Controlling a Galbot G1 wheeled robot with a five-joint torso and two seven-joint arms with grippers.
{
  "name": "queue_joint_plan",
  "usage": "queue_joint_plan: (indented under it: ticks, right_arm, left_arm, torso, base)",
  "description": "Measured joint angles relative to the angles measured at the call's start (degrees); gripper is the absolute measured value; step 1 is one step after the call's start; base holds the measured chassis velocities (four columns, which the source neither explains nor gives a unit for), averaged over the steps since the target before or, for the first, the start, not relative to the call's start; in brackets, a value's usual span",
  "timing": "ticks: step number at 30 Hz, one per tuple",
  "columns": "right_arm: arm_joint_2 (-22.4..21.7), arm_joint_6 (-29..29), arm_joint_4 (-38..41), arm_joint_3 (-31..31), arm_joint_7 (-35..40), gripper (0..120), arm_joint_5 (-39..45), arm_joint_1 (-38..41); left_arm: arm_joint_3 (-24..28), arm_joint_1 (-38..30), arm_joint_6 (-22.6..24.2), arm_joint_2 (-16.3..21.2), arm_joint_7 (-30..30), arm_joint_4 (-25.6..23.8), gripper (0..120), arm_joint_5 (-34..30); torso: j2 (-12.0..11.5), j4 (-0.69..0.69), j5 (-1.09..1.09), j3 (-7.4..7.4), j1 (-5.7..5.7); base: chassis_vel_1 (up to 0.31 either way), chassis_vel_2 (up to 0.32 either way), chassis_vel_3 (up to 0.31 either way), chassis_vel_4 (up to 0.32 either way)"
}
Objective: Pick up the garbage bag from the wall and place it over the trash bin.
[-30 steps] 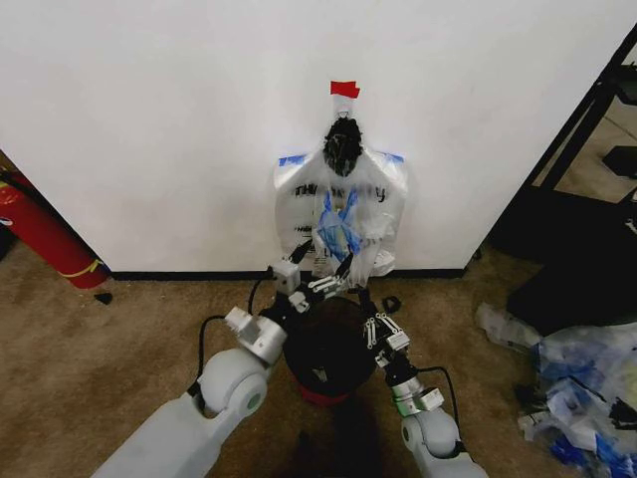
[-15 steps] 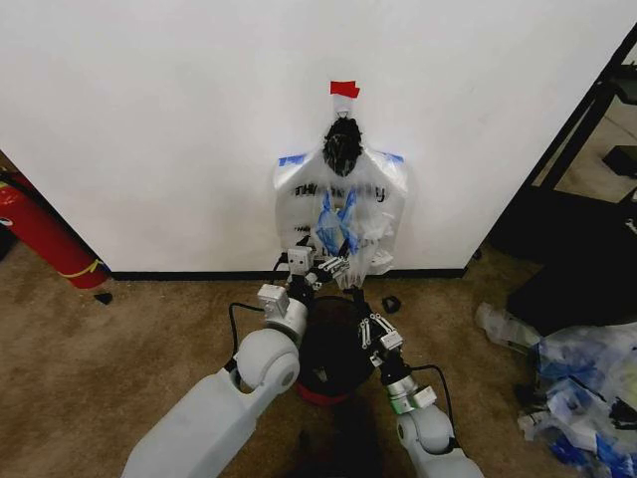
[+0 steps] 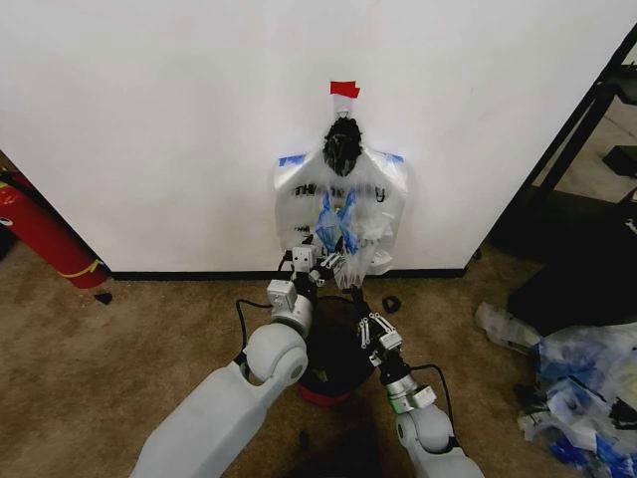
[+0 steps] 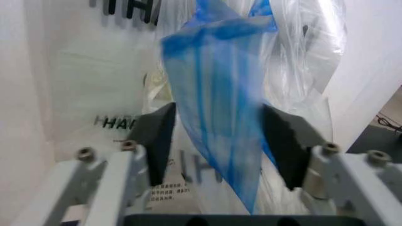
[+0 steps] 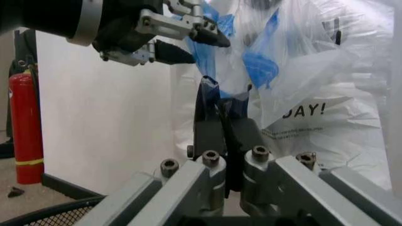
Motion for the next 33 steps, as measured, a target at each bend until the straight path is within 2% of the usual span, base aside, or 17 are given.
queue_joint_plan:
  ticks: [3,7,9,12,14,24,27,32,33]
  right_arm:
    - [-0.08,0.04,0.31,0.07,0.04,0,0.00,-0.22]
    - [-0.10,0.05,0.41,0.10,0.05,0,-0.03,-0.31]
    - [-0.12,0.10,0.54,0.13,0.07,0,-0.11,-0.43]
    - [-0.15,0.13,0.65,0.17,0.09,0,-0.15,-0.56]
    - [-0.20,0.13,0.77,0.20,0.11,0,-0.19,-0.68]
    - [-0.91,0.63,1.30,0.82,-0.10,1,-0.19,-2.15]
    - [-1.29,0.64,1.83,0.99,-0.74,10,0.26,-2.70]
    - [-2.93,0.65,3.22,2.32,-4.74,33,2.13,-4.91]
    - [-2.93,0.65,3.22,2.32,-4.74,33,2.13,-4.91]
  left_arm:
    - [-0.26,0.45,0.03,0.20,-0.04,-0.68,38,0.04]
    - [-0.49,0.76,0.03,0.53,-0.04,-1.17,29,0.06]
    - [-0.80,1.01,-0.03,0.92,0.13,-1.54,16,0.05]
    - [-1.11,1.10,-0.24,1.18,0.37,-1.57,10,0.02]
    - [-1.31,1.13,-0.44,1.30,0.50,-1.61,1,0.00]
    - [-1.74,2.03,-2.02,1.79,2.09,-2.32,0,-0.06]
    - [-1.77,1.99,-2.37,1.72,2.47,-2.30,0,-0.09]
    - [-1.66,1.69,-2.61,1.49,2.87,-2.02,0,-0.44]
    - [-1.66,1.69,-2.61,1.49,2.87,-2.02,0,-0.44]
  torso:
    - [0.00,0.00,0.00,0.00,0.00]
    - [0.00,0.00,0.00,0.00,0.00]
    - [0.00,0.00,0.00,0.00,0.00]
    - [0.00,0.00,0.00,0.00,0.00]
    - [0.00,0.00,0.00,0.00,0.00]
    - [0.00,0.00,0.00,0.00,0.00]
    - [0.00,0.00,0.00,0.00,0.00]
    - [0.00,0.00,0.00,0.00,0.00]
    - [0.00,0.00,0.00,0.00,0.00]
  base:
    - [0.000,0.000,0.000,0.000]
    - [0.000,0.000,0.000,0.000]
    - [0.000,0.000,0.000,0.000]
    - [0.000,0.000,0.000,0.000]
    - [0.000,0.000,0.000,0.000]
    - [0.000,0.000,0.000,0.000]
    - [0.000,0.000,0.000,0.000]
    - [0.000,0.000,0.000,0.000]
    - [0.000,0.000,0.000,0.000]
